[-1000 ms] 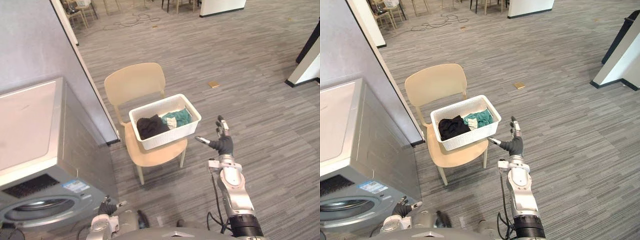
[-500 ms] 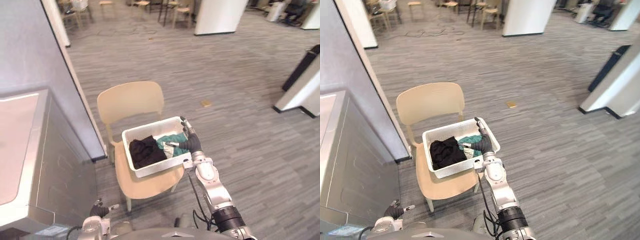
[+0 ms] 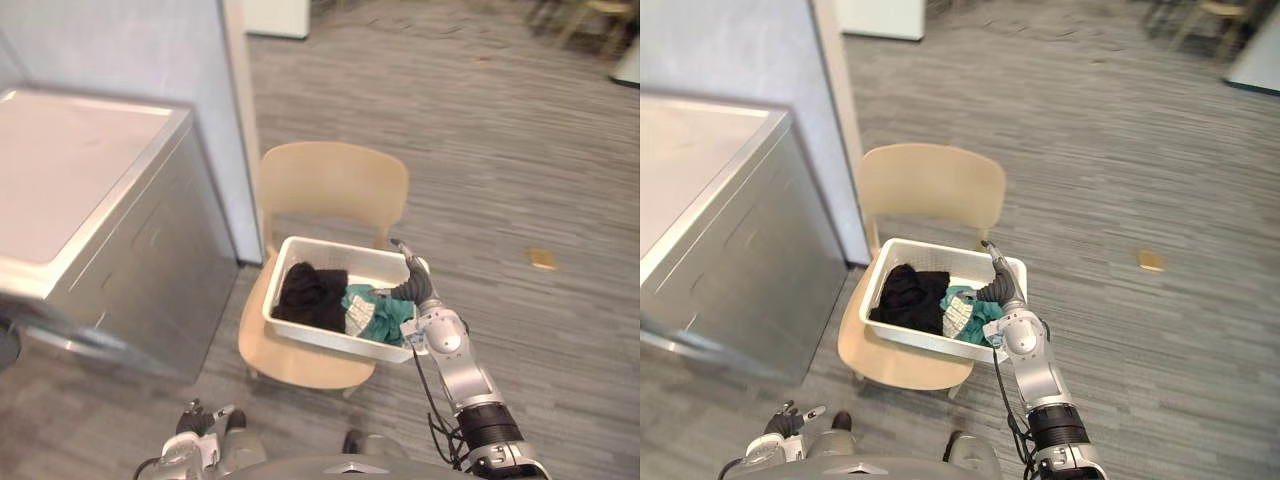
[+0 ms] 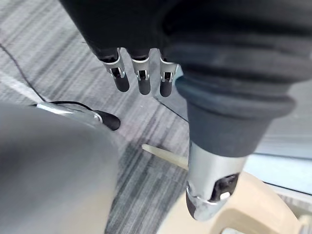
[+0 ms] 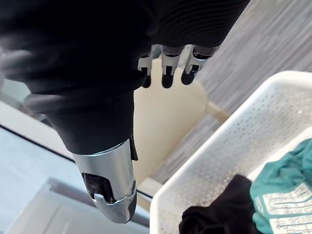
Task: Pick up the laundry basket with both hands and put the clothes into the washing machine.
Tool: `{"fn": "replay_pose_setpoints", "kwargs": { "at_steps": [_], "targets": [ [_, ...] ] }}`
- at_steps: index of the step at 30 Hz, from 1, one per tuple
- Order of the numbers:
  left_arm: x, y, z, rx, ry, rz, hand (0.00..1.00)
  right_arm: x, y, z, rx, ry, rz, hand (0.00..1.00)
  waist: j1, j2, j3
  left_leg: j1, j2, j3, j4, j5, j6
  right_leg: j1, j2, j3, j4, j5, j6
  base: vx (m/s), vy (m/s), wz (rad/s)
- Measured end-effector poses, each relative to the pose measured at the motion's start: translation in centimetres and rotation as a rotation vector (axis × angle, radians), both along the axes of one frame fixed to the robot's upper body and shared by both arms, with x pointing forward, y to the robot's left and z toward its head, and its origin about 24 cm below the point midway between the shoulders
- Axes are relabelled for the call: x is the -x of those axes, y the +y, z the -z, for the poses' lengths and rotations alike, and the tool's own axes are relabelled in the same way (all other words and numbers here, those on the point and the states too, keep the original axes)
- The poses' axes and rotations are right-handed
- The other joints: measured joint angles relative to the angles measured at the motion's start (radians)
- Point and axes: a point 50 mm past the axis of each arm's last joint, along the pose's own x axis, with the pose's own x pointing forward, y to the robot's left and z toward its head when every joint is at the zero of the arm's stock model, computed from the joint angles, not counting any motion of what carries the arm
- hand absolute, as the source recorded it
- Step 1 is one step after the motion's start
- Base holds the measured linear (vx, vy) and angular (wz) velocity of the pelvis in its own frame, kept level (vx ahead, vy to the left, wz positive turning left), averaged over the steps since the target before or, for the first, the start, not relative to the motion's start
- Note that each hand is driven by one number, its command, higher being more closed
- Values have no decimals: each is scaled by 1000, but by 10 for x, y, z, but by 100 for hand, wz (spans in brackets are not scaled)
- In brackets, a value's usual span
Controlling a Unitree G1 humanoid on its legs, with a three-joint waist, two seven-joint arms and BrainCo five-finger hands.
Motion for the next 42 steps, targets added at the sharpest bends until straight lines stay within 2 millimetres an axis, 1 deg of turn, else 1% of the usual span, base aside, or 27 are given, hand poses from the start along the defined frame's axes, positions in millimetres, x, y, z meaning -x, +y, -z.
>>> {"fn": "replay_pose_setpoints", "kwargs": {
  "at_steps": [1, 2, 3, 4, 5, 6, 7, 8, 9, 10, 11, 13, 14, 16, 17, 19, 21, 24, 25, 27, 28, 30, 31, 32, 35, 40, 42],
  "targets": [
    [-2, 0, -1, -1, -6, 6, 0, -1, -3, -2, 15, -7, 1, 0, -3, 2, 10, 1, 11, 50, -15, 28, -6, 3, -7, -22, -1, 1, 1, 27, 3, 81],
    [-6, -3, -2, 3, -17, 24, 0, -6, -8, -11, 66, -35, 4, 0, 0, 7, 36, -11, 8, 43, -25, 76, -41, -14, -15, -39, 22, 0, 4, 10, 34, 51],
    [-10, -3, -3, -1, -27, 28, 0, -11, -9, -18, 85, -59, 3, 0, 3, 11, 50, -27, -1, 43, -18, 82, -51, -32, -28, -38, 44, -2, 6, -47, 89, 27],
    [-22, -2, -8, -12, -63, 46, 0, -22, -7, -33, 121, -116, -1, 0, 1, -3, 86, -77, -18, 41, 7, 82, -51, -83, -50, -36, 79, -3, 8, -146, 117, 25],
    [-37, -4, -13, -16, -95, 70, 0, -30, -5, -48, 141, -171, 2, 0, -6, -6, 129, -127, -34, 19, 34, 81, -47, -116, -67, -41, 95, 1, 17, -181, 144, 34],
    [-46, -5, -17, -20, -119, 88, 0, -34, -4, -55, 154, -195, 3, 0, -3, -6, 162, -150, -40, 14, 48, 78, -40, -129, -74, -41, 100, 5, 24, -165, 116, 33],
    [-52, -5, -19, -23, -134, 96, 0, -36, -2, -58, 152, -205, 0, 0, 0, -6, 184, -158, -44, 12, 54, 77, -37, -133, -79, -42, 100, 8, 28, -125, 101, 17],
    [-61, -5, -24, -26, -162, 101, 0, -40, 4, -63, 155, -220, -18, 0, 15, -6, 217, -172, -51, 13, 65, 74, -31, -146, -88, -35, 102, 13, 35, -174, 127, 4],
    [-67, -5, -27, -32, -182, 104, 0, -44, 10, -68, 175, -235, -36, 0, 22, -3, 231, -196, -56, 14, 70, 75, -29, -170, -94, -34, 100, 18, 37, -146, 102, -2],
    [-70, -5, -29, -33, -189, 106, 0, -47, 12, -71, 187, -245, -40, 0, 26, 0, 241, -209, -57, 14, 74, 79, -24, -181, -95, -34, 99, 24, 36, -128, 75, -2],
    [-76, -5, -32, -37, -206, 109, 0, -53, 15, -79, 186, -263, -29, 0, 29, 7, 263, -230, -58, 13, 79, 85, -17, -199, -97, -34, 97, 36, 38, -77, 38, -2],
    [-86, -2, -38, -50, -230, 118, 0, -64, 18, -87, 173, -266, -3, 0, 30, 8, 295, -253, -58, 11, 79, 95, -11, -224, -97, -30, 94, 52, 35, -95, 32, -6],
    [-95, -2, -42, -59, -247, 132, 0, -71, 18, -91, 166, -263, 23, 0, 30, 9, 310, -278, -57, 11, 77, 103, -7, -246, -93, -29, 86, 65, 37, -77, 9, -9],
    [-101, -5, -45, -64, -262, 150, 0, -75, 20, -91, 156, -249, 35, 0, 32, 9, 314, -302, -55, 11, 72, 111, -5, -267, -86, -27, 70, 80, 34, -41, 6, -8],
    [-110, -10, -50, -66, -282, 176, 0, -77, 20, -92, 155, -249, 50, 0, 36, 9, 327, -307, -57, 11, 58, 121, -4, -275, -84, -26, 58, 92, 35, -18, -2, -3],
    [-121, -18, -58, -69, -323, 194, 0, -79, 19, -94, 154, -254, 62, 0, 36, 9, 329, -331, -60, 8, 35, 139, -4, -301, -84, -32, 49, 102, 34, -5, -6, 5],
    [-138, -32, -71, -52, -395, 216, 0, -83, 15, -99, 143, -264, 91, 0, 36, 11, 350, -334, -70, -3, -13, 171, -3, -313, -86, -42, 46, 110, 32, -2, -21, 14],
    [-147, -40, -78, -33, -440, 205, 0, -86, 11, -103, 126, -262, 113, 0, 41, 12, 352, -338, -76, -6, -60, 202, -2, -334, -93, -49, 48, 110, 31, -6, -38, 8],
    [-149, -42, -81, -34, -451, 207, 0, -92, 10, -104, 128, -247, 117, 0, 34, 15, 354, -335, -78, -9, -86, 220, -1, -336, -96, -64, 46, 112, 30, 8, -46, 13],
    [-155, -49, -88, -31, -489, 234, 0, -103, -2, -108, 175, -207, 147, 0, 35, 21, 358, -329, -81, -10, -126, 240, -6, -344, -96, -70, 39, 113, 29, -6, -48, 8],
    [-161, -56, -96, -21, -531, 246, 0, -112, -16, -121, 220, -191, 186, 0, 44, 30, 363, -329, -81, -7, -155, 259, -5, -354, -92, -71, 29, 124, 29, -9, -49, -4],
    [-166, -63, -102, -7, -559, 260, 0, -120, -27, -135, 244, -184, 212, 0, 54, 39, 368, -329, -75, 1, -168, 272, 2, -355, -83, -70, 13, 140, 26, 17, -55, -14],
    [-168, -66, -104, 6, -574, 257, 0, -124, -29, -144, 246, -185, 221, 0, 56, 39, 369, -330, -73, 10, -169, 276, 3, -357, -82, -67, 6, 145, 26, 38, -62, -16],
    [-170, -70, -108, 19, -590, 252, 0, -127, -30, -151, 227, -189, 219, 0, 55, 39, 369, -329, -73, 17, -168, 276, 3, -357, -82, -65, 4, 147, 26, 33, -53, -11],
    [-176, -74, -113, 39, -620, 245, 0, -132, -26, -160, 194, -188, 188, 0, 55, 39, 369, -329, -69, 20, -168, 276, 3, -357, -76, -64, -5, 151, 24, 31, -65, -5],
    [-178, -82, -121, 54, -658, 271, 0, -140, -14, -151, 132, -101, 104, 0, 59, 39, 369, -330, -59, 24, -180, 276, -2, -355, -64, -69, -21, 158, 22, 15, -71, -3],
    [-181, -87, -128, 60, -700, 286, 0, -144, -9, -151, 116, -67, 71, 0, 61, 39, 369, -339, -57, 24, -186, 275, -6, -360, -60, -78, -34, 164, 21, 14, -72, 0]
  ]
}}
